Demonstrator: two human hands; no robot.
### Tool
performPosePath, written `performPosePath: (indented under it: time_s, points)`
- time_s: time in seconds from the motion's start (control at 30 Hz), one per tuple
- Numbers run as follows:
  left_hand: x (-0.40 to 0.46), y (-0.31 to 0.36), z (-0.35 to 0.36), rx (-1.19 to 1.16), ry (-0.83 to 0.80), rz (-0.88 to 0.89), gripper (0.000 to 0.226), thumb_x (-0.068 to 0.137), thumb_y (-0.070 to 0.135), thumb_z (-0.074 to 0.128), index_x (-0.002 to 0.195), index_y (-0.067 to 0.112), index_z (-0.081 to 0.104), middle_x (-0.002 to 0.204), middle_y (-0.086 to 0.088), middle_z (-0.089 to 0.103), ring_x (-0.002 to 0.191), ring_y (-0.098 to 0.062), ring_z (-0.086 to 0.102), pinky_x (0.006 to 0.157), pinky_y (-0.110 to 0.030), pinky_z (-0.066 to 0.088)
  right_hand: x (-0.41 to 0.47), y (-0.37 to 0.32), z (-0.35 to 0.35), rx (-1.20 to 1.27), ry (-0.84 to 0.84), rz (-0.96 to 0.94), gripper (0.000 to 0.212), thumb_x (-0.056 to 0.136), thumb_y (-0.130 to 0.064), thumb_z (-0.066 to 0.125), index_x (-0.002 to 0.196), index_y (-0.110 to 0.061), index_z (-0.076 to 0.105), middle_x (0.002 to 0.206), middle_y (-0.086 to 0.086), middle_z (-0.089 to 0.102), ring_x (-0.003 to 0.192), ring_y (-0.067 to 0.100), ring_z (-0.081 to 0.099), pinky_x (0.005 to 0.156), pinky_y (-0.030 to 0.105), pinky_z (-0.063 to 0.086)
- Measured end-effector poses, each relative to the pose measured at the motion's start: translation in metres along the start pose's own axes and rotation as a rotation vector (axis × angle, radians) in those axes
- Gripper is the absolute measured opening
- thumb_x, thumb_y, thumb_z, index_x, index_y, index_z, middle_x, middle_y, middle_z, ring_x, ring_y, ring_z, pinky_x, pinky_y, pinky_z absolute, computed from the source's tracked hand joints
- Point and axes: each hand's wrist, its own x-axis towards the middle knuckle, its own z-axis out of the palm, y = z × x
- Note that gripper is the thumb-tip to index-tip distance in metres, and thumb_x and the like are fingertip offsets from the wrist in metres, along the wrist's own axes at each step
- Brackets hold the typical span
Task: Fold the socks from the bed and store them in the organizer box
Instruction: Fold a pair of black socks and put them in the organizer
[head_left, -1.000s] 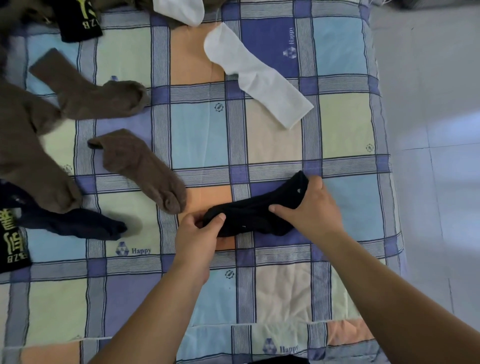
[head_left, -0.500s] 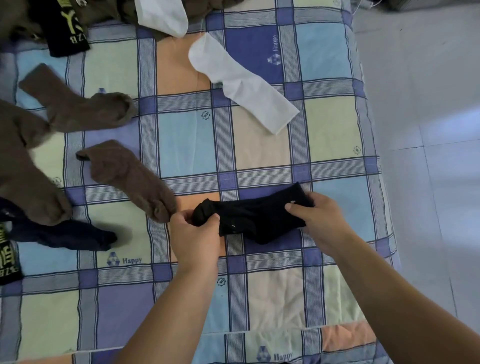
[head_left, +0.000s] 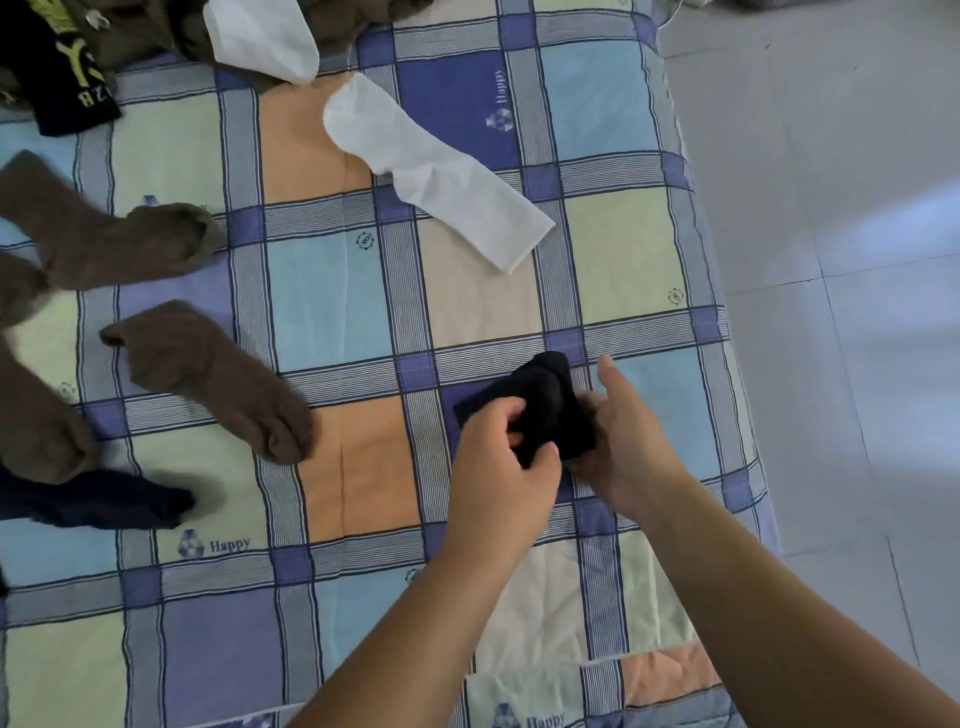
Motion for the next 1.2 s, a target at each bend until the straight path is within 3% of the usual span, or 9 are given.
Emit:
performPosePath:
  time_s: [0.2, 0.37, 0.47, 0.53, 0.6, 0.67, 0.87, 1.03, 1.2]
  points:
    - [0.01, -0.009, 0.004, 0.246, -0.191, 0.119, 0.061, 0.078, 0.005, 0.051, 0.137, 0.017, 0.051, 0.139, 0.004, 0.045, 0.127, -0.016, 0.046, 0.109, -0.029, 0.038, 0.003, 0.003, -0.006, 0.018, -0.14, -0.022, 0.081, 0.074, -0.067, 0.066, 0.124, -0.003, 0.066, 0.126, 0.022, 0.066, 0.119, 0.033, 0.063, 0.1, 0.043, 0.051]
    - [0.008, -0.014, 0.003, 0.361, -0.305, 0.157, 0.055, 0.08, 0.008, 0.049, 0.135, 0.016, 0.05, 0.143, 0.001, 0.033, 0.128, -0.022, 0.042, 0.109, -0.032, 0.037, 0.003, 0.015, 0.003, -0.092, -0.039, -0.122, 0.061, 0.063, -0.032, 0.088, 0.112, -0.003, 0.066, 0.107, 0.022, 0.073, 0.103, 0.034, 0.07, 0.085, 0.04, 0.058]
    - [0.012, -0.021, -0.003, 0.241, -0.296, 0.208, 0.053, 0.081, 0.002, 0.05, 0.13, 0.019, 0.058, 0.135, 0.008, 0.047, 0.122, -0.006, 0.046, 0.105, -0.017, 0.036, 0.007, 0.018, 0.014, -0.159, 0.141, -0.166, 0.043, 0.067, -0.027, 0.083, 0.101, -0.004, 0.069, 0.098, 0.021, 0.075, 0.096, 0.037, 0.072, 0.088, 0.051, 0.058]
    - [0.013, -0.027, -0.01, 0.107, -0.145, 0.076, 0.033, 0.083, 0.009, 0.058, 0.109, 0.026, 0.069, 0.109, 0.017, 0.063, 0.097, 0.006, 0.057, 0.086, -0.008, 0.042, 0.009, 0.018, 0.018, -0.174, 0.212, -0.172, 0.023, 0.078, -0.016, 0.077, 0.096, -0.004, 0.07, 0.097, 0.024, 0.074, 0.096, 0.041, 0.071, 0.088, 0.054, 0.057]
    - [0.017, -0.036, -0.018, 0.012, 0.083, -0.137, 0.005, 0.082, 0.022, 0.067, 0.082, 0.027, 0.067, 0.081, 0.017, 0.067, 0.077, -0.001, 0.063, 0.068, -0.017, 0.045, 0.009, 0.015, 0.02, -0.174, 0.233, -0.16, 0.011, 0.084, -0.009, 0.073, 0.094, -0.004, 0.07, 0.096, 0.024, 0.074, 0.09, 0.037, 0.073, 0.082, 0.049, 0.06]
    - [0.019, -0.046, -0.022, -0.053, 0.195, -0.301, 0.013, 0.08, 0.032, 0.073, 0.077, 0.027, 0.061, 0.076, 0.011, 0.066, 0.077, -0.011, 0.065, 0.066, -0.025, 0.048, 0.006, 0.012, 0.019, -0.161, 0.227, -0.128, 0.011, 0.086, -0.008, 0.071, 0.096, -0.003, 0.07, 0.096, 0.022, 0.075, 0.082, 0.029, 0.074, 0.074, 0.041, 0.061]
    - [0.023, -0.051, -0.023, -0.735, -0.137, -0.599, 0.01, 0.09, 0.021, 0.066, 0.095, 0.013, 0.07, 0.095, -0.007, 0.077, 0.087, -0.022, 0.074, 0.067, -0.03, 0.058, -0.001, 0.006, 0.017, 0.003, 0.124, -0.067, 0.037, 0.086, -0.015, 0.072, 0.117, 0.001, 0.064, 0.109, 0.021, 0.073, 0.102, 0.032, 0.071, 0.083, 0.042, 0.06]
    - [0.025, -0.054, -0.021, -0.828, -0.084, -0.648, 0.007, 0.089, 0.015, 0.067, 0.082, 0.014, 0.066, 0.08, -0.004, 0.076, 0.068, -0.015, 0.071, 0.052, -0.024, 0.053, -0.013, 0.036, 0.018, 0.301, -0.034, -0.072, 0.052, 0.084, -0.039, 0.065, 0.124, -0.007, 0.064, 0.126, 0.017, 0.067, 0.118, 0.029, 0.064, 0.084, 0.033, 0.059]
    - [0.024, -0.059, -0.017, -0.762, -0.101, -0.569, 0.004, 0.088, 0.013, 0.067, 0.086, 0.012, 0.07, 0.088, -0.008, 0.077, 0.08, -0.02, 0.074, 0.059, -0.025, 0.055, -0.005, 0.052, 0.035, 0.254, 0.032, -0.196, 0.041, 0.075, -0.024, 0.083, 0.113, -0.01, 0.072, 0.117, 0.02, 0.071, 0.109, 0.034, 0.069, 0.084, 0.042, 0.058]
